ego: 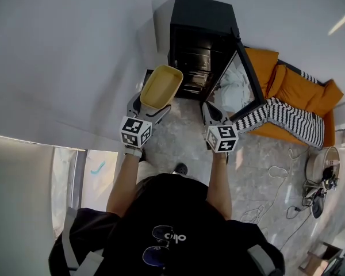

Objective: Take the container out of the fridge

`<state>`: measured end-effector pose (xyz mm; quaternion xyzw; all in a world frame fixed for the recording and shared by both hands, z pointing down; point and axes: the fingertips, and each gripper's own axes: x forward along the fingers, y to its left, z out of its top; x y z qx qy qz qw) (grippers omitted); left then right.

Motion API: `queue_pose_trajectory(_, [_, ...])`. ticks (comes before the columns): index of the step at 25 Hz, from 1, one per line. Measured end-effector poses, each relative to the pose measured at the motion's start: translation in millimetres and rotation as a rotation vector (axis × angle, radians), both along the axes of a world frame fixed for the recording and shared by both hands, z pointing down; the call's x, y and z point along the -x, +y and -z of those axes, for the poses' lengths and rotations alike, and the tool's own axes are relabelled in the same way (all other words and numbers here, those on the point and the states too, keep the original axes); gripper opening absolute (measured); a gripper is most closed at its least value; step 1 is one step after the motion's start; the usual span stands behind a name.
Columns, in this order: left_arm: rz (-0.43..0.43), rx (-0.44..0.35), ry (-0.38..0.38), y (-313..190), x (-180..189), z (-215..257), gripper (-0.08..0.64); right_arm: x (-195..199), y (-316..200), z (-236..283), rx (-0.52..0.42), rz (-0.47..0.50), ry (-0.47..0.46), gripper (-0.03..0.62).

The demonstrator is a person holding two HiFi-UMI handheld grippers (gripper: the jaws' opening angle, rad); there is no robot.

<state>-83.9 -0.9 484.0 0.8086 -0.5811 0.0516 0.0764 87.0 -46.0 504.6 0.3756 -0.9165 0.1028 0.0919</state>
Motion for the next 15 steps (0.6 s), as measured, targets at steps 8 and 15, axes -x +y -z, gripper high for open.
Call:
queue_pose_trajectory(8, [-0.002, 0.0, 0.008, 5, -5, -1, 0.489, -2, 8, 0, -0.006, 0.011, 0.001, 0.008])
queue_pose_trajectory(15, [0.0, -0.003, 0.012, 7, -11, 0, 0.489, -6, 13, 0, -0.01, 0.025, 0.014, 0.008])
